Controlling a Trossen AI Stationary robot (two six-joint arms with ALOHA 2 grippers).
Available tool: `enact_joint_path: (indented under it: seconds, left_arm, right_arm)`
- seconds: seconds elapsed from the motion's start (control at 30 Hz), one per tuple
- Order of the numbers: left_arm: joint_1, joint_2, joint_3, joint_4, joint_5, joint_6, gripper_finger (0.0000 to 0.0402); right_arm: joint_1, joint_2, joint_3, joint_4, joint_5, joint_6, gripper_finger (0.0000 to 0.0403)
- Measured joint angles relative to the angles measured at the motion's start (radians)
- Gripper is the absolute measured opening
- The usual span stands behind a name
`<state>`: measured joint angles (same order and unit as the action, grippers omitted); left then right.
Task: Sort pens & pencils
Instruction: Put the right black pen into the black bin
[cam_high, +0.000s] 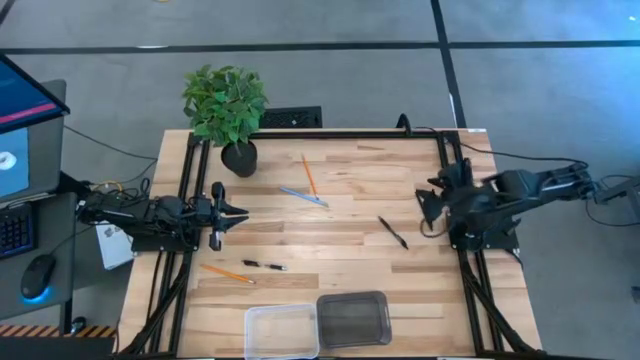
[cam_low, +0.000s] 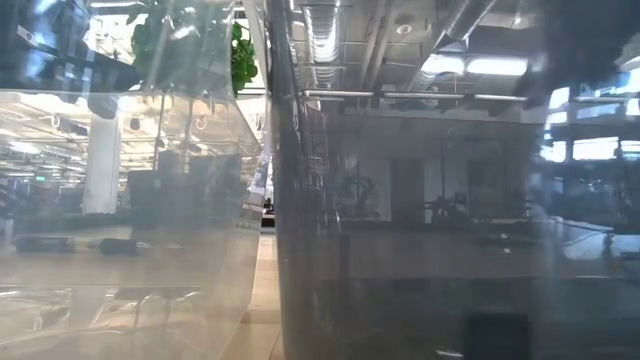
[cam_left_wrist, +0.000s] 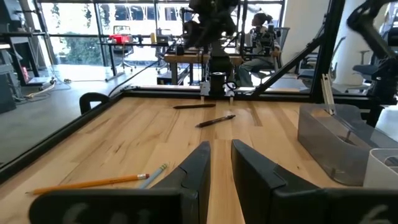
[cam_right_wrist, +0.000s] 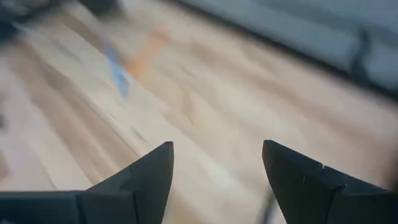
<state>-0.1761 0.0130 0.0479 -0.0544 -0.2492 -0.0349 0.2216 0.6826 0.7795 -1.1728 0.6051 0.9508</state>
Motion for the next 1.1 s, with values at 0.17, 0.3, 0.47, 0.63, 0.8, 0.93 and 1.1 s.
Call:
enact_joint_path:
  seconds: [0.17,0.3,0.47,0.63,0.8,0.93,1.1]
  left_arm:
    - [0.000,0.000,0.000,0.000,0.000,0.032,0.0057]
    - [0.000,0.000,0.000,0.000,0.000,0.056,0.0057]
    - [0.000,0.000,0.000,0.000,0.000,0.068,0.0057]
    - [0.000,0.000,0.000,-0.002,0.000,0.068,0.0057]
    - [0.000,0.000,0.001,-0.004,0.000,0.072,0.0057]
    - [0.000,0.000,0.001,-0.005,0.000,0.063,0.0057]
    - [0.000,0.000,0.001,-0.005,0.000,0.060,0.0057]
  right_arm:
    - [-0.042,0.179,0.028,-0.180,-0.225,0.258,0.0271]
    - [-0.052,0.278,0.001,-0.134,-0.274,0.252,0.0271]
    - [-0.072,0.326,-0.042,-0.062,-0.273,0.260,0.0271]
    - [-0.127,0.326,-0.135,0.006,-0.287,0.316,0.0270]
    - [-0.209,0.325,-0.183,0.107,-0.299,0.275,0.0270]
    - [-0.278,0.326,-0.218,0.154,-0.318,0.239,0.0270]
    - [-0.351,0.358,-0.248,0.195,-0.343,0.212,0.0270]
